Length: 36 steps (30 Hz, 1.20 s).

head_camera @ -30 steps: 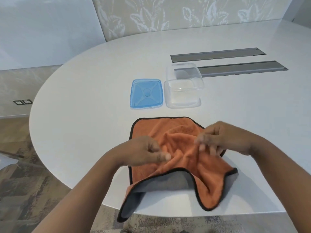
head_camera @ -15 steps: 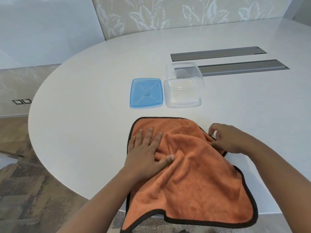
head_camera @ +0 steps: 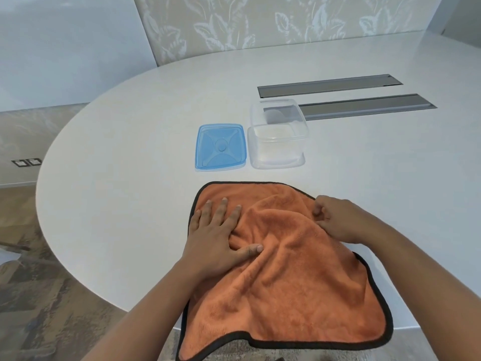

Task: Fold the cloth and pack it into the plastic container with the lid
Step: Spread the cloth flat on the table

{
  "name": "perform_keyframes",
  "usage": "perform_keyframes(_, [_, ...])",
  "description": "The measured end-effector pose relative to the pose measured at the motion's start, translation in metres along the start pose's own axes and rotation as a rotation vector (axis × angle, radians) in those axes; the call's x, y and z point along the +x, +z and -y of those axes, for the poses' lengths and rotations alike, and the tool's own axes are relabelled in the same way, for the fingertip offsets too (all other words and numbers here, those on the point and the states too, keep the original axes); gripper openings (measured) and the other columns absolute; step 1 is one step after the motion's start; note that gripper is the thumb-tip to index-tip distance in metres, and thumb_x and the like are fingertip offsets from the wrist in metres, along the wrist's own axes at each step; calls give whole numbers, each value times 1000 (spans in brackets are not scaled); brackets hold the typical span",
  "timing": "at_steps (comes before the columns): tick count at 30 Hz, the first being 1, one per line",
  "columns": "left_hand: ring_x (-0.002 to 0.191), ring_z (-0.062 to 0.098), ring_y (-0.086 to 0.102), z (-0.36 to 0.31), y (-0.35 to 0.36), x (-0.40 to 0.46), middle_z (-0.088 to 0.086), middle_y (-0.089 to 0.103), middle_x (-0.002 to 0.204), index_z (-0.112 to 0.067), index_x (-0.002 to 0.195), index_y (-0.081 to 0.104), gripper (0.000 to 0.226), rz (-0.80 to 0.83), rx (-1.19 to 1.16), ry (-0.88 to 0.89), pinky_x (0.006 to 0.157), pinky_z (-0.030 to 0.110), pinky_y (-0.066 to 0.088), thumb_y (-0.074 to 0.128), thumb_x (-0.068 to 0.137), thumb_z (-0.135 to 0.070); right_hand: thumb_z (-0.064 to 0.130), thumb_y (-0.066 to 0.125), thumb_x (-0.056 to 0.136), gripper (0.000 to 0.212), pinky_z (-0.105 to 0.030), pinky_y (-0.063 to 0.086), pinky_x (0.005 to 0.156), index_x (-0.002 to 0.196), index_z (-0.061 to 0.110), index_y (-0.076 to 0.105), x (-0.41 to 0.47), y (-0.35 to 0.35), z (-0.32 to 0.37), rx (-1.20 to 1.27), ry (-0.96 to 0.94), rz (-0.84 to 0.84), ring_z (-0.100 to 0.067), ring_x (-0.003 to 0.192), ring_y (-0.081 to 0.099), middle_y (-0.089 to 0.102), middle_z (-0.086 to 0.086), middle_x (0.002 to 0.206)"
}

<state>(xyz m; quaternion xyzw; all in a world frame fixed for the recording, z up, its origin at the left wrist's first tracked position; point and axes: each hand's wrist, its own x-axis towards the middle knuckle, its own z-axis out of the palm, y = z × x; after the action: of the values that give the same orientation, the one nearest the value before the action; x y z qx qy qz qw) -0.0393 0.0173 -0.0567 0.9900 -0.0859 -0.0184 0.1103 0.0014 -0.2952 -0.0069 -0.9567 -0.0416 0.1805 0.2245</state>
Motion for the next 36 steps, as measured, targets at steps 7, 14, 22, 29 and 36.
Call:
perform_keyframes(7, [157,20,-17,-1,-2,-1,-12,-8,171,-53,159,1,112,15,-6,-5,125,46,-12,21,63,-108,10,57,94,12,-41,54,79,99,19,63,26,-23,-10,-77,82,-263,-25,84,66,70,-8,96])
perform_keyframes(14, [158,22,-11,-3,-5,6,-10,-1,172,-49,159,8,92,33,-60,-55,125,48,-7,-3,80,-93,32,49,98,29,-48,43,104,118,14,60,19,13,5,-43,-67,-186,-37,129,49,56,0,132])
perform_keyframes(22, [157,28,-14,0,2,13,-9,-7,172,-51,158,-5,92,15,31,-87,124,53,-8,3,79,-96,84,-3,82,90,-41,-5,123,160,39,-9,28,12,-34,-378,-103,-55,-17,155,-16,-16,6,169])
perform_keyframes(29, [157,29,-15,-2,-9,20,-6,-4,173,-48,160,2,98,15,49,-71,121,58,-13,2,75,-98,73,14,93,78,-49,-3,123,161,36,4,28,2,-15,-431,-91,-105,-23,156,-12,-6,3,172])
perform_keyframes(36, [154,34,-24,-13,0,16,-12,-16,170,-57,153,-18,94,84,71,-13,117,67,-15,2,72,-101,90,-3,78,87,-60,-10,119,155,50,-9,19,51,3,-323,-19,-147,-24,155,-19,-15,8,170])
